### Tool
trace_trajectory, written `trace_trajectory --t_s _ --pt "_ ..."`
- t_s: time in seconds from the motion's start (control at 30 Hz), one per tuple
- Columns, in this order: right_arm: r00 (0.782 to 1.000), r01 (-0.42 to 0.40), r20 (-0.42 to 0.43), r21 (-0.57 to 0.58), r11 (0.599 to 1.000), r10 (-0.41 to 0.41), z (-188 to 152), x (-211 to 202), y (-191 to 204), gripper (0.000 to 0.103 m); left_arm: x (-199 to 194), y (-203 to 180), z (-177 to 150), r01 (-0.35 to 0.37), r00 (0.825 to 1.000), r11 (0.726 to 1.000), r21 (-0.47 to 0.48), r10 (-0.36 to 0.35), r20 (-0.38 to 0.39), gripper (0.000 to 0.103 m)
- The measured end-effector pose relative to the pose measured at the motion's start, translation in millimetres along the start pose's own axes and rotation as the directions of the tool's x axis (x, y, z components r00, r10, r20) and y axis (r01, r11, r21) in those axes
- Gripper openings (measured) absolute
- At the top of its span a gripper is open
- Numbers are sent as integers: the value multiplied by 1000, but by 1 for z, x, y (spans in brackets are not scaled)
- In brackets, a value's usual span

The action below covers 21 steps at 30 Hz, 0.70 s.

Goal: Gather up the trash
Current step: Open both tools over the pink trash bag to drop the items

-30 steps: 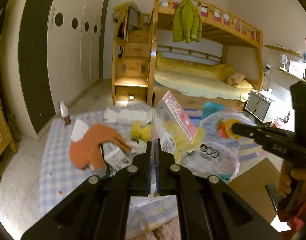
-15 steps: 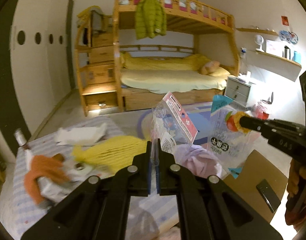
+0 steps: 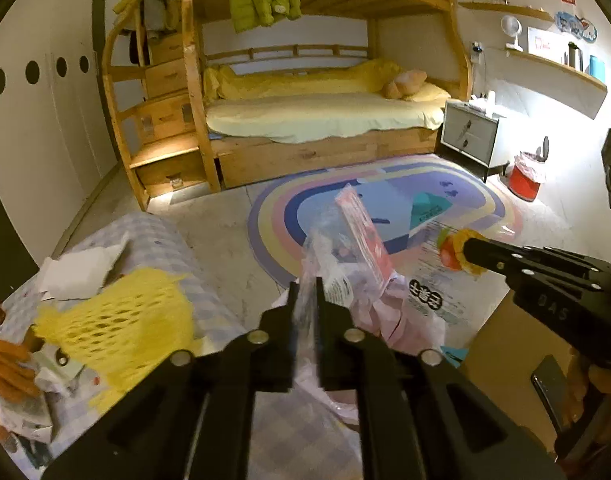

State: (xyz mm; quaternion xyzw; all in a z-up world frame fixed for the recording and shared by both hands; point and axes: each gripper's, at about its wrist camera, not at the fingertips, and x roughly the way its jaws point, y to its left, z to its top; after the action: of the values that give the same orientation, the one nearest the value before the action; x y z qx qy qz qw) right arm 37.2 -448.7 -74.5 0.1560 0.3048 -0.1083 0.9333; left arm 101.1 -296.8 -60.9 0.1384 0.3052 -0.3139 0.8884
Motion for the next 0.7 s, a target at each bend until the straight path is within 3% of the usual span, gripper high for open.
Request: trace_trajectory --t_s 0.07,0.13,0.23,0.5,0.7 --pt "1000 4 -15 7 1000 -4 0 11 -4 9 6 -1 1 3 1000 1000 -4 -3 -6 30" --pt "999 8 -35 19 1000 -7 1 22 -8 12 13 -2 2 3 1000 1000 -15 -3 -12 37" --pt "999 18 -49 30 999 -17 -1 28 -12 30 13 2 2 5 1000 1000 -30 -5 -18 41" --pt "999 11 -33 25 1000 -10 -3 1 -6 32 -14 24 0 -5 1000 996 -85 5 7 45" --pt "999 -45 -2 6 999 45 -1 -33 18 32 -53 41 -9 -12 999 993 -119 17 36 68"
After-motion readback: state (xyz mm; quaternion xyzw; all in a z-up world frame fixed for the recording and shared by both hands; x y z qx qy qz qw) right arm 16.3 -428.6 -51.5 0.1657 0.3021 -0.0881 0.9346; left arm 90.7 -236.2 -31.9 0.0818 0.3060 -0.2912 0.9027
